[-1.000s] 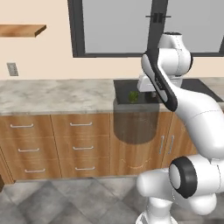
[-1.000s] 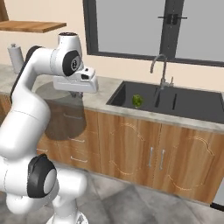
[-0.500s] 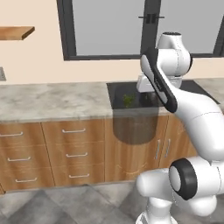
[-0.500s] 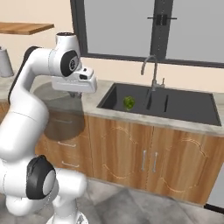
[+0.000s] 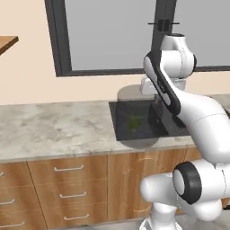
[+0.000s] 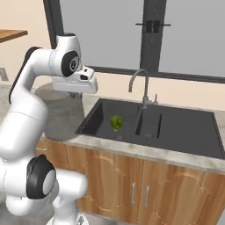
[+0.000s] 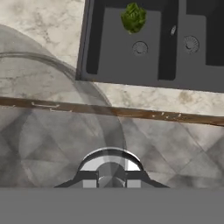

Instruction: Pick the teapot and jar and place them in the sink. Then turn on the water.

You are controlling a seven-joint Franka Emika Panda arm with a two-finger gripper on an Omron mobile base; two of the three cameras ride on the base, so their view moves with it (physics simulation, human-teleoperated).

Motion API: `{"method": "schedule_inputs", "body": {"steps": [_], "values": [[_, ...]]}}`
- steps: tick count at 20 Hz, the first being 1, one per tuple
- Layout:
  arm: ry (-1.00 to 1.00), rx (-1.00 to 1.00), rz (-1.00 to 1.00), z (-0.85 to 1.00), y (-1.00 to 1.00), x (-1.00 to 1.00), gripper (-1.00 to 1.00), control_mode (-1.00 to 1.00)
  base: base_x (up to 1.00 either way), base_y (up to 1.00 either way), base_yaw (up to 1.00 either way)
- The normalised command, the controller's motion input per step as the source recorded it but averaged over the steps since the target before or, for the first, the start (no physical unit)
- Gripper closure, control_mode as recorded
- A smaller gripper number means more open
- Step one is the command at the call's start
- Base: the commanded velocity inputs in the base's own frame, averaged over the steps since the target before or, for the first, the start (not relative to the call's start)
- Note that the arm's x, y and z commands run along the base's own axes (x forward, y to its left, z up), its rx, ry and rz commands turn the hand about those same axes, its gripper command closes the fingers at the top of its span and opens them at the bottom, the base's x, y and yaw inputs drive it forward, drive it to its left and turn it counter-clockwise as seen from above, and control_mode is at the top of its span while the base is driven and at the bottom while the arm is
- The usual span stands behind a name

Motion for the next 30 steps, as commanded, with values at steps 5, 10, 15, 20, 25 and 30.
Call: {"method": "schedule_inputs", "body": {"steps": [5, 10, 15, 20, 25, 30], "values": [[0.00, 0.00, 0.00, 0.00, 0.00, 0.00, 1.00, 1.00, 0.61, -0.44, -0.23], [0.00, 0.00, 0.00, 0.00, 0.00, 0.00, 1.00, 1.00, 0.35, -0.46, -0.05], [0.00, 0.00, 0.00, 0.00, 0.00, 0.00, 1.00, 1.00, 0.33, -0.54, 0.00], [0.00, 0.00, 0.00, 0.00, 0.00, 0.00, 1.00, 1.00, 0.41, -0.22, 0.00], [0.00, 0.00, 0.00, 0.00, 0.00, 0.00, 1.00, 1.00, 0.44, -0.10, 0.00], [0.00, 0.00, 0.00, 0.00, 0.00, 0.00, 1.00, 1.00, 0.24, -0.07, -0.11]]}}
